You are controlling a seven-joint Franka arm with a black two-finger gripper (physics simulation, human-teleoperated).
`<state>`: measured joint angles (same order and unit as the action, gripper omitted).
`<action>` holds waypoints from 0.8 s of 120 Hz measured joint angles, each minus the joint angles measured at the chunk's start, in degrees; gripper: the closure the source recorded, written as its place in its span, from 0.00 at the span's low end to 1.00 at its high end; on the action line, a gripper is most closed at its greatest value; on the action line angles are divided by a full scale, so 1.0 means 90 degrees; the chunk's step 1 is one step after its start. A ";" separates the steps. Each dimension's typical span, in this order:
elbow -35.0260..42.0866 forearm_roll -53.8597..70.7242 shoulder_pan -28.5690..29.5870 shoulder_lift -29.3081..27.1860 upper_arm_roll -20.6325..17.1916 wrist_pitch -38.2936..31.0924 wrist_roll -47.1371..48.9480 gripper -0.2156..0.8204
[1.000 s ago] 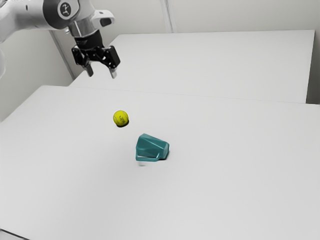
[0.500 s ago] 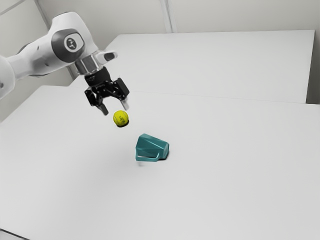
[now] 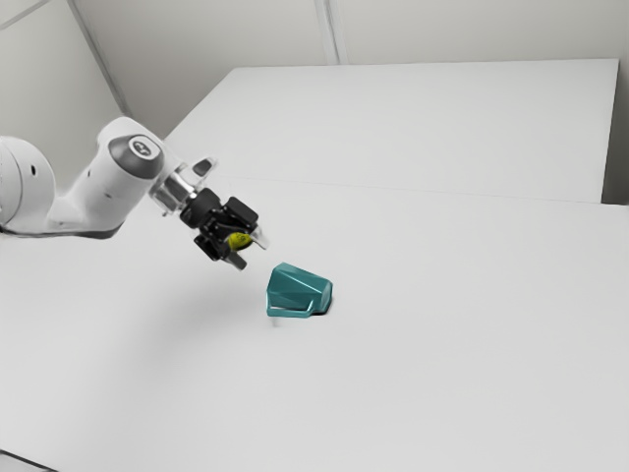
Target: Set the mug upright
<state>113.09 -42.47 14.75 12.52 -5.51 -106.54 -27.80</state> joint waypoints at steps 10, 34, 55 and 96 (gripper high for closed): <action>0.0004 -0.0270 0.0020 0.0316 -0.0002 -0.0071 -0.0471 0.21; 0.0000 -0.0749 0.0031 0.0622 -0.0010 -0.0121 -0.1410 0.21; -0.0004 -0.1166 0.0016 0.0895 -0.0028 -0.0092 -0.2098 0.21; 0.0004 -0.1920 0.0081 0.1135 -0.0042 0.0253 -0.3019 0.39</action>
<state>113.13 -59.74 15.47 22.74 -5.88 -104.26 -54.97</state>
